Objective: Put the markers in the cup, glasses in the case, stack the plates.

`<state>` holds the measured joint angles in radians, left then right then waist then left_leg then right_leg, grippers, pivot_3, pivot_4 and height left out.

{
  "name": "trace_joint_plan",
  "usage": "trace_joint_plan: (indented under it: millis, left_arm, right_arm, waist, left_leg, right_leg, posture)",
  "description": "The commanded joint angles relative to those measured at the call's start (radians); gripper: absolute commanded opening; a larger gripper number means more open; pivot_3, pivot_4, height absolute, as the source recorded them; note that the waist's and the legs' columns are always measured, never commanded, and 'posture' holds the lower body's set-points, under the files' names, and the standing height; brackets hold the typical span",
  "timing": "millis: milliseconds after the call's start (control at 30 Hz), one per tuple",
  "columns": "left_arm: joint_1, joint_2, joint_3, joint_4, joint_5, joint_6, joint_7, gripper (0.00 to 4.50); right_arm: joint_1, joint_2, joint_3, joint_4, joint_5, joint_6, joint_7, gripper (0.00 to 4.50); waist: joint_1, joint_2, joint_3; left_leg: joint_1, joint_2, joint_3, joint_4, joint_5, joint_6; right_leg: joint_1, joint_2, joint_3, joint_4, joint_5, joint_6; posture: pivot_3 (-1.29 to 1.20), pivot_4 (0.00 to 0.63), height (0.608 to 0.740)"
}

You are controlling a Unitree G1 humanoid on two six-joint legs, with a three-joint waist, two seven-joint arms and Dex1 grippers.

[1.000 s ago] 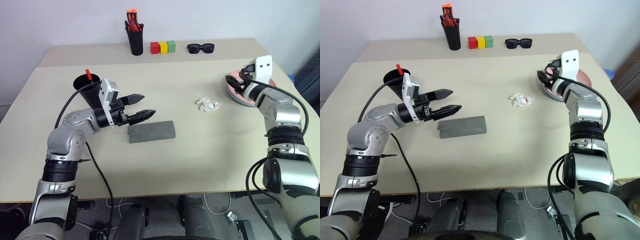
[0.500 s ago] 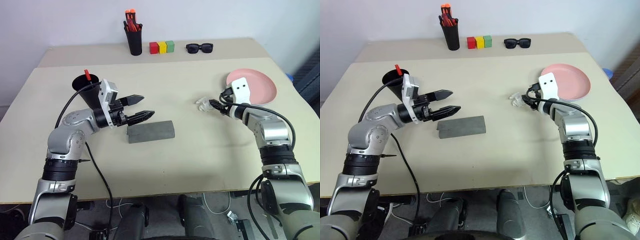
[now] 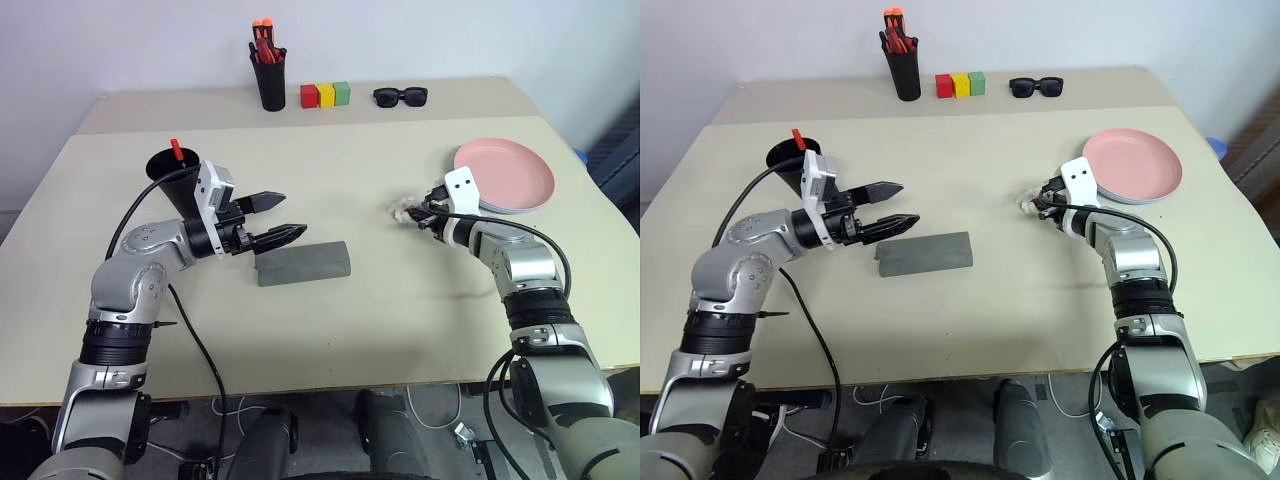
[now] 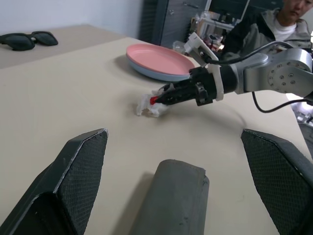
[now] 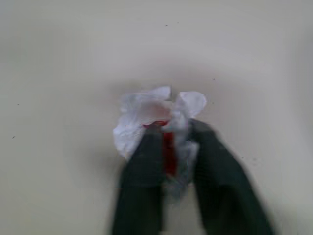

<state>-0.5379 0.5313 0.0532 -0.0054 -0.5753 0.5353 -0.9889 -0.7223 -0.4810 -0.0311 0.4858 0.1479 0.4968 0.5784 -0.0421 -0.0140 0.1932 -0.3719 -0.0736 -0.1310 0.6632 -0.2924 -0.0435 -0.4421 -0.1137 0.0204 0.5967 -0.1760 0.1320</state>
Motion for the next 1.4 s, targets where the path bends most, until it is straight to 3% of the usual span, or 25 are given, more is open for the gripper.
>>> trace_joint_plan:
  millis: [33, 167, 300, 400, 600, 700, 833, 900, 1067, 1167, 1300, 1400]
  left_arm:
    - [-0.005, 0.008, 0.006, -0.034, 0.006, -0.016, 0.003, 4.5]
    - [-0.008, 0.01, 0.007, -0.029, 0.001, -0.006, 0.0, 4.5]
    - [-0.028, 0.004, 0.011, -0.001, 0.002, -0.009, 0.004, 4.5]
    - [-0.038, -0.002, 0.011, 0.015, 0.005, -0.014, 0.008, 4.5]
    - [-0.056, -0.01, 0.012, 0.031, 0.002, -0.004, 0.023, 4.5]
    - [-0.054, -0.01, 0.011, 0.027, 0.014, -0.024, 0.032, 4.5]
    - [-0.046, -0.002, 0.022, 0.009, -0.004, 0.002, 0.039, 4.5]
    - [-0.049, 0.003, 0.03, 0.01, -0.015, 0.004, 0.028, 4.5]
    - [-0.038, 0.016, 0.073, -0.004, -0.072, 0.011, -0.011, 4.5]
    - [0.038, 0.064, 0.11, -0.072, -0.115, 0.049, -0.043, 4.5]
    - [0.146, 0.129, 0.17, -0.164, -0.167, 0.079, -0.066, 4.5]
    - [0.279, 0.184, 0.232, -0.241, -0.17, 0.045, -0.097, 4.5]
  right_arm:
    - [-0.002, 0.002, 0.003, 0.001, -0.002, 0.019, 0.008, 0.07]
    - [-0.019, -0.005, -0.029, -0.014, 0.015, 0.017, -0.002, 0.07]
    - [-0.104, -0.026, -0.147, 0.025, 0.067, -0.061, -0.059, 0.07]
    - [-0.188, -0.074, -0.197, 0.16, 0.042, -0.17, -0.141, 0.07]
    - [-0.294, -0.143, -0.167, 0.508, -0.07, -0.374, -0.289, 0.07]
    - [-0.32, -0.145, -0.144, 0.623, -0.107, -0.443, -0.294, 1.01]
    - [-0.348, -0.138, -0.149, 0.68, -0.113, -0.483, -0.33, 2.94]
    - [-0.361, -0.139, -0.163, 0.68, -0.102, -0.498, -0.338, 2.94]
    - [-0.345, -0.098, -0.266, 0.494, 0.061, -0.592, -0.195, 2.94]
    - [-0.121, -0.046, -0.195, 0.046, 0.245, -0.459, 0.136, 2.94]
    - [0.125, -0.088, -0.091, -0.386, 0.403, -0.245, 0.358, 2.94]
    - [0.261, -0.135, -0.042, -0.649, 0.504, -0.119, 0.443, 2.94]
  waist:
    - [0.0, 0.0, 0.0]
    - [0.0, 0.0, 0.0]
    - [0.001, 0.001, 0.0]
    - [0.001, 0.001, 0.001]
    - [0.0, 0.0, 0.0]
    - [-0.005, 0.001, 0.0]
    - [-0.007, 0.001, 0.001]
    - [-0.007, 0.001, 0.001]
    - [-0.006, 0.001, 0.001]
    - [-0.007, 0.001, 0.0]
    - [-0.001, 0.002, 0.0]
    - [0.001, 0.003, 0.001]
  left_leg:
    - [0.0, 0.0, 0.0, 0.0, 0.0, 0.0]
    - [0.0, 0.0, 0.0, 0.0, 0.0, 0.0]
    - [0.0, 0.0, 0.0, 0.0, 0.0, 0.0]
    - [-0.001, 0.0, 0.0, 0.0, 0.0, 0.0]
    - [-0.001, 0.0, 0.001, -0.001, 0.0, 0.0]
    - [0.0, 0.0, 0.002, -0.001, 0.0, 0.0]
    - [0.0, 0.0, 0.003, -0.001, 0.0, 0.0]
    - [0.0, 0.0, 0.003, -0.001, 0.0, 0.0]
    - [0.0, 0.0, 0.003, -0.001, 0.0, 0.0]
    - [0.0, 0.001, 0.002, -0.002, -0.001, 0.001]
    - [0.0, 0.001, 0.0, -0.002, -0.001, 0.002]
    - [-0.001, 0.001, 0.001, -0.001, -0.001, 0.002]
  right_leg:
    - [0.0, 0.0, 0.0, 0.0, 0.0, 0.0]
    - [0.0, 0.0, 0.0, 0.0, 0.0, 0.0]
    - [0.0, 0.0, 0.0, 0.0, 0.0, 0.0]
    - [0.0, 0.0, 0.0, 0.0, 0.0, 0.0]
    - [0.0, 0.0, 0.0, -0.001, 0.0, 0.0]
    - [0.0, 0.0, 0.001, -0.001, 0.0, 0.0]
    - [-0.001, 0.0, 0.002, -0.001, 0.0, 0.0]
    - [-0.001, 0.0, 0.002, -0.001, 0.0, 0.0]
    - [-0.001, 0.0, 0.002, -0.001, 0.0, 0.0]
    - [-0.001, 0.001, 0.002, -0.001, 0.0, 0.0]
    - [-0.001, 0.001, 0.002, 0.0, 0.0, 0.0]
    - [-0.002, 0.0, 0.002, 0.001, 0.0, 0.0]
  posture:
    - [0.0, 0.15, 0.74]
    - [0.0, 0.15, 0.74]
    - [0.0, 0.15, 0.74]
    - [0.0, 0.15, 0.74]
    - [0.0, 0.15, 0.74]
    - [0.0, 0.15, 0.74]
    - [0.0, 0.15, 0.74]
    - [0.0, 0.15, 0.74]
    - [0.0, 0.15, 0.74]
    - [0.0, 0.15, 0.74]
    - [0.0, 0.15, 0.74]
    - [0.0, 0.15, 0.74]
